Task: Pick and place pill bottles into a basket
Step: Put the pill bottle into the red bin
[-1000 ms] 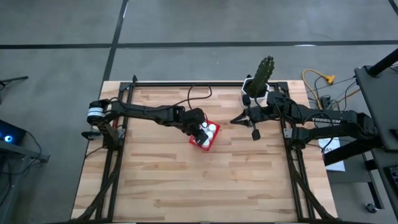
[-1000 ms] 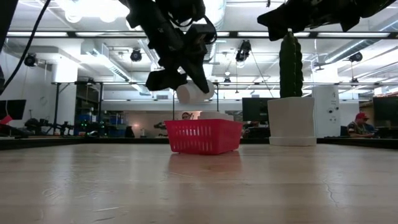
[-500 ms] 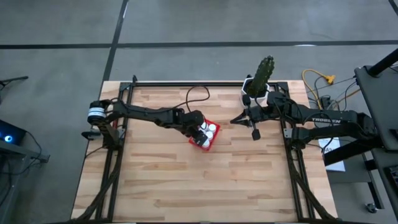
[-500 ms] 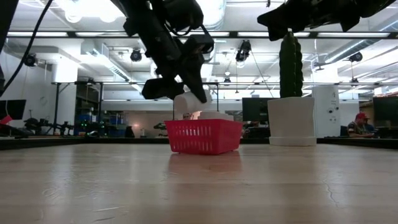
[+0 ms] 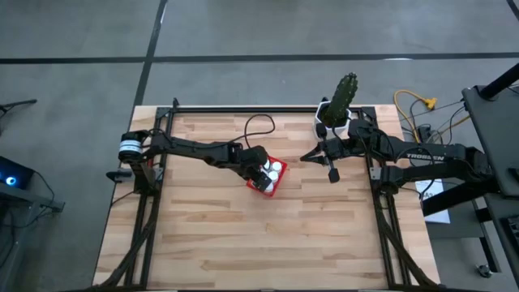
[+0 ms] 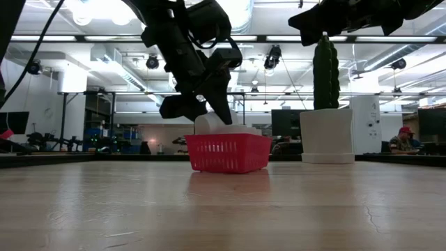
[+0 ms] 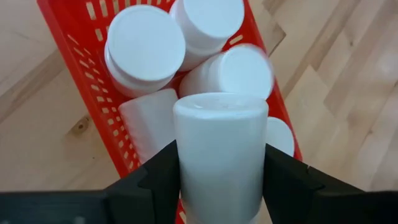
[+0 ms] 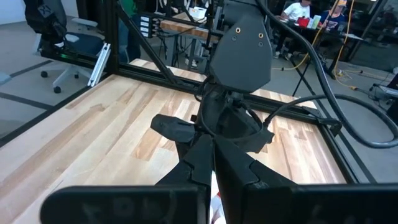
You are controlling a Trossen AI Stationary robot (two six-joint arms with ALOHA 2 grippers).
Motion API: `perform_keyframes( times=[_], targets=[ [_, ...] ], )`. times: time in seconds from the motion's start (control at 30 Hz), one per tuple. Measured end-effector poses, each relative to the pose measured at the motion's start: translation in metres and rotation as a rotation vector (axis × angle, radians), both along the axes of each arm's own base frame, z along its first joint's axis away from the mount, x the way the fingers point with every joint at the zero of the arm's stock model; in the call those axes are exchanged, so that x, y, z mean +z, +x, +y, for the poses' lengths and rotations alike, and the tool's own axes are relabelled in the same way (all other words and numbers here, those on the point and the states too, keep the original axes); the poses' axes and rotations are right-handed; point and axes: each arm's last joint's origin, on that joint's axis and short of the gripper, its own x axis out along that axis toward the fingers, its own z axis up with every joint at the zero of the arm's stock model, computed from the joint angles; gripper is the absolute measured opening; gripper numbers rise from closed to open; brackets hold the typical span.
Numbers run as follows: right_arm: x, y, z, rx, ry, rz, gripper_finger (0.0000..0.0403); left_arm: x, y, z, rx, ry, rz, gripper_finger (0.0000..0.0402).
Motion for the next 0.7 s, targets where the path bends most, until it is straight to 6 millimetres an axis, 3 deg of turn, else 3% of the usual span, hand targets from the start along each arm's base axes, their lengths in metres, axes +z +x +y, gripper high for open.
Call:
perform_keyframes(
  times=[0.7],
  targets=[
    [0.0,0.0,0.0,-0.001,0.008,0.002,0.0009,0.0017,0.0004,0.005,-0.002,-0.003,-0.007,0.018]
  ],
)
